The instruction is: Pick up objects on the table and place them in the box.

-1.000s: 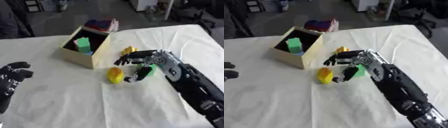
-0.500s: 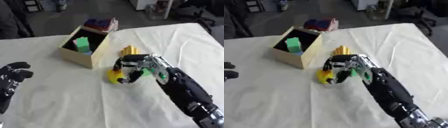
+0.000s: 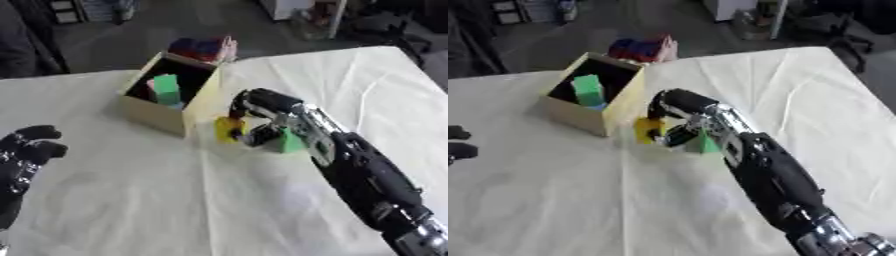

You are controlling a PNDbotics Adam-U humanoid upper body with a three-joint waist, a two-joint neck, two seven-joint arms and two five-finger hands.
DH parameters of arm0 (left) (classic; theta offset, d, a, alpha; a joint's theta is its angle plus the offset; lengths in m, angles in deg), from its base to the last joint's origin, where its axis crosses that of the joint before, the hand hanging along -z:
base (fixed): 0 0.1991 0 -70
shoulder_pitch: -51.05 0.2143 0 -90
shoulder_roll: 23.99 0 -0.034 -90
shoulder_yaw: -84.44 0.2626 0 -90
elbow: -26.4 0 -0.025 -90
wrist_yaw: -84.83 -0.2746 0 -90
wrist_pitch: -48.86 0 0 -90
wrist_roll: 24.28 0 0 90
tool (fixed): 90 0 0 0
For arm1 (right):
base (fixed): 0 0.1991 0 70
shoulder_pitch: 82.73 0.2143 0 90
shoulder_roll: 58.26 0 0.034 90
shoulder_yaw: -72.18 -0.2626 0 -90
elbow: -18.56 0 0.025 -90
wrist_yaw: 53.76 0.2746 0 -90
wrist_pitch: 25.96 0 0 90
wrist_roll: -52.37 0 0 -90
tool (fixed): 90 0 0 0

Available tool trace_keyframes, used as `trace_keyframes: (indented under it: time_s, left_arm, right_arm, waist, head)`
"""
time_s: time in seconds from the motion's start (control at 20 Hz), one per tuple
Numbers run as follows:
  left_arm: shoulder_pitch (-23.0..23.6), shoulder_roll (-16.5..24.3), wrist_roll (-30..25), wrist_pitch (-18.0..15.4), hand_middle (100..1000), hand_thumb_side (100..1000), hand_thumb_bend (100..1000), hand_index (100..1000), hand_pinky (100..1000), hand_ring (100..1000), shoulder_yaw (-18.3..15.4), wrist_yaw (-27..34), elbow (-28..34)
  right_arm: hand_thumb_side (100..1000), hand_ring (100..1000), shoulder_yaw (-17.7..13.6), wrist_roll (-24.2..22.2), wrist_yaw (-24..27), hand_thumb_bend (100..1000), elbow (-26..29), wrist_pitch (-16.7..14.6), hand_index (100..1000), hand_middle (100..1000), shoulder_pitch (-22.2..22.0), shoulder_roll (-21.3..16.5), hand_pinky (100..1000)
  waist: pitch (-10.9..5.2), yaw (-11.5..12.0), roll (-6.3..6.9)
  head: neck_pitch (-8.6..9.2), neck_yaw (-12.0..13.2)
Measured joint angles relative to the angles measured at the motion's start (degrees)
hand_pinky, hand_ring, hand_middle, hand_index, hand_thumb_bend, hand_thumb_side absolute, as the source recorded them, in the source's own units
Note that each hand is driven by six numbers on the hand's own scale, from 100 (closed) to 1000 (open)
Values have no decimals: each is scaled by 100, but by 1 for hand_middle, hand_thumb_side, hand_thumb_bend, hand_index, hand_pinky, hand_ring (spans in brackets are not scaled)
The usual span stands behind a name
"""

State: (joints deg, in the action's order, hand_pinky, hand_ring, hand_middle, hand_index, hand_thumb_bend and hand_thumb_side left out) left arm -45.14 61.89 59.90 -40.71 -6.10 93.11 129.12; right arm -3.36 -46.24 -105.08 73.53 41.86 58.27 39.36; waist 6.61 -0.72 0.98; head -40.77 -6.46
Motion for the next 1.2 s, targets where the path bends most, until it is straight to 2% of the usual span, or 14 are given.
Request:
trace_keyframes:
  time_s: [0.2,0.3,0.45,0.55,0.65,0.9,1.2]
  left_arm:
    - [-60,-98,-49,-10,635,551,688,724,705,612,44,0,0]
    - [-120,-159,-87,-9,636,551,688,724,705,612,81,0,0]
    - [-193,-235,-148,-11,635,551,687,724,705,612,133,1,0]
    - [-241,-267,-179,-9,635,551,687,724,705,612,152,3,1]
    - [-276,-286,-200,-10,635,551,685,724,715,611,178,5,4]
    - [-371,-316,-221,4,635,551,683,724,727,611,195,20,24]
    - [-394,-331,-225,8,635,552,681,725,729,611,210,20,37]
  right_arm:
    - [225,602,-392,332,-140,201,-290,407,486,524,295,2,673]
    - [232,611,-615,536,-259,204,-518,648,527,540,382,3,676]
    - [242,620,-935,867,-451,198,-861,1036,576,560,479,12,674]
    - [244,621,-1114,1080,-487,199,-1045,1258,578,561,497,45,674]
    - [277,649,-1227,1244,-499,215,-1185,1423,660,601,510,71,684]
    - [283,672,-1374,1612,-643,206,-1335,1742,694,625,632,156,692]
    - [312,700,-1367,1847,-875,224,-1296,1894,748,657,719,156,712]
  waist:
    - [-33,298,13]
    - [-30,464,16]
    - [18,679,16]
    - [70,776,17]
    - [97,840,15]
    - [198,976,-10]
    - [229,1018,-75]
  head:
    - [-10,-179]
    - [-11,-309]
    - [0,-536]
    - [8,-687]
    - [35,-812]
    - [82,-1070]
    - [99,-1170]
